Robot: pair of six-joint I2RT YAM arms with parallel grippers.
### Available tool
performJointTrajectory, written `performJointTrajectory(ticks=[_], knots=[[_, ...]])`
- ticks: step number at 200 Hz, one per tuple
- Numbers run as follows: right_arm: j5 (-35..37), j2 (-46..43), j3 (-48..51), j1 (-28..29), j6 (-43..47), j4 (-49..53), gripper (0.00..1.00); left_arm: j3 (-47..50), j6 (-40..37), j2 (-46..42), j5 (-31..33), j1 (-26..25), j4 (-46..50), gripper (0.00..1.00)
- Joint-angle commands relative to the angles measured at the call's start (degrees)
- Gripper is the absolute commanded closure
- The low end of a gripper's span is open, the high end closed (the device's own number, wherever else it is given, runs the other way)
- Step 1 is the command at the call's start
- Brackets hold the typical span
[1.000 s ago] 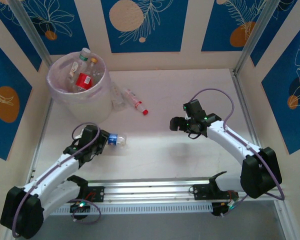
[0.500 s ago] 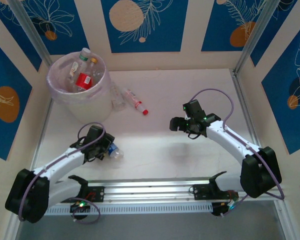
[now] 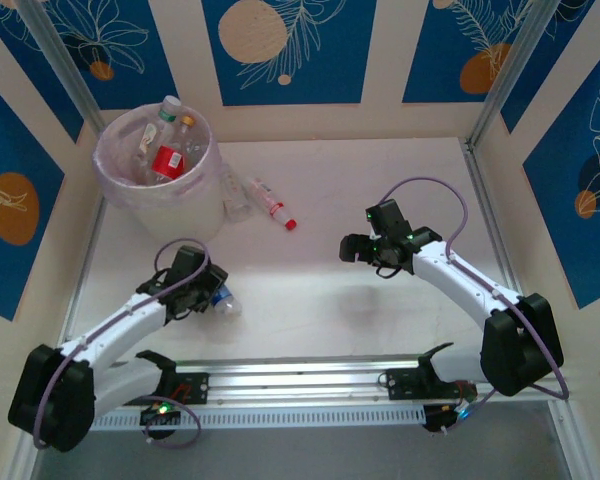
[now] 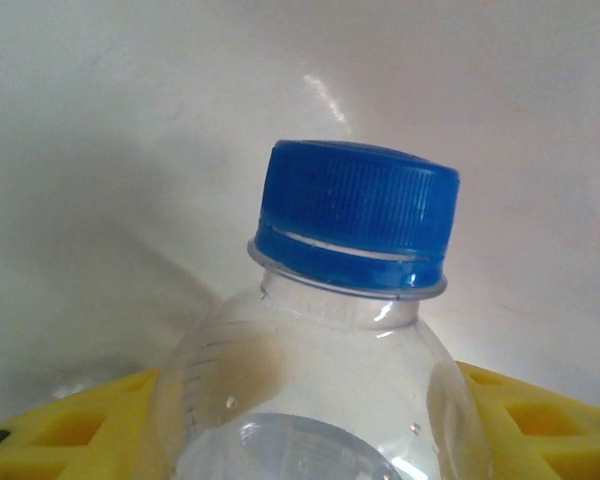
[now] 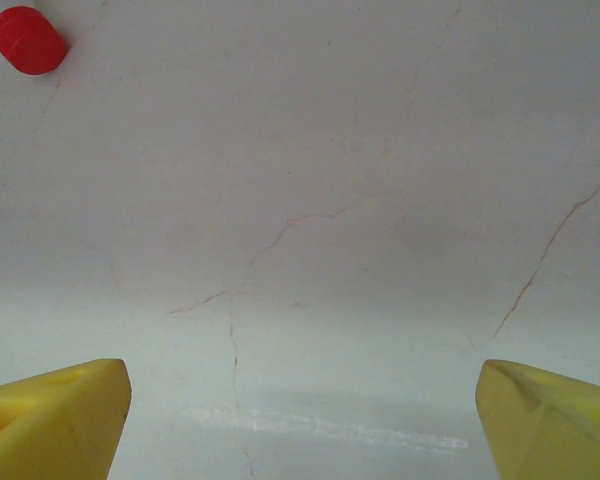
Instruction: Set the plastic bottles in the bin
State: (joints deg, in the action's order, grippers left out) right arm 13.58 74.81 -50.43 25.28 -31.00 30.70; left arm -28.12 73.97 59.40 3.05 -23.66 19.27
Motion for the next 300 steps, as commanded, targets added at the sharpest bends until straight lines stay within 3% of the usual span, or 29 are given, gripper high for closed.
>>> performJointTrajectory(ticks=[1, 52, 83, 121, 139, 148, 190, 211, 245, 300], knots=[[0.7, -0.5, 0.3, 0.2, -0.4, 0.4, 0.1, -8.5, -9.0, -3.9, 3.3, -0.6, 5.7, 0.58], [0.4, 1.1, -1.2, 0.4, -0.1, 0.3, 0.1, -33.4, -28.2, -6.1, 13.6, -1.9, 17.9, 0.68], [0.1, 2.2, -2.2, 0.8, 0.0, 0.1, 0.1, -52.0, -45.5, 2.0, 14.5, -1.2, 20.9, 0.75], [1.4, 0.6, -2.3, 1.4, 0.3, 1.4, 0.1, -74.5, -61.2, 15.3, 6.5, 6.4, 26.1, 0.77], [1.2, -1.0, -1.1, 0.6, 0.4, 1.7, 0.1, -83.3, -64.3, 21.6, -2.5, 13.8, 28.6, 0.85], [0.7, -1.8, -0.7, 0.2, 0.4, 1.9, 0.1, -88.1, -65.2, 25.5, -5.4, 16.9, 30.1, 1.0], [1.2, -5.7, 0.4, -1.3, 0.3, 3.3, 0.1, -107.3, -69.2, 41.6, -11.7, 24.0, 35.9, 1.0], [1.3, -7.3, 1.4, -2.0, 0.2, 3.9, 0.1, -112.2, -72.6, 47.3, -13.8, 26.3, 38.1, 1.0], [1.1, -9.3, 3.1, -3.2, -0.1, 4.6, 0.1, -111.8, -74.7, 52.5, -19.0, 30.3, 39.0, 1.0], [0.2, -9.6, 3.7, -3.9, -1.2, 3.4, 0.1, -108.1, -75.2, 53.4, -16.9, 33.0, 41.1, 1.0]])
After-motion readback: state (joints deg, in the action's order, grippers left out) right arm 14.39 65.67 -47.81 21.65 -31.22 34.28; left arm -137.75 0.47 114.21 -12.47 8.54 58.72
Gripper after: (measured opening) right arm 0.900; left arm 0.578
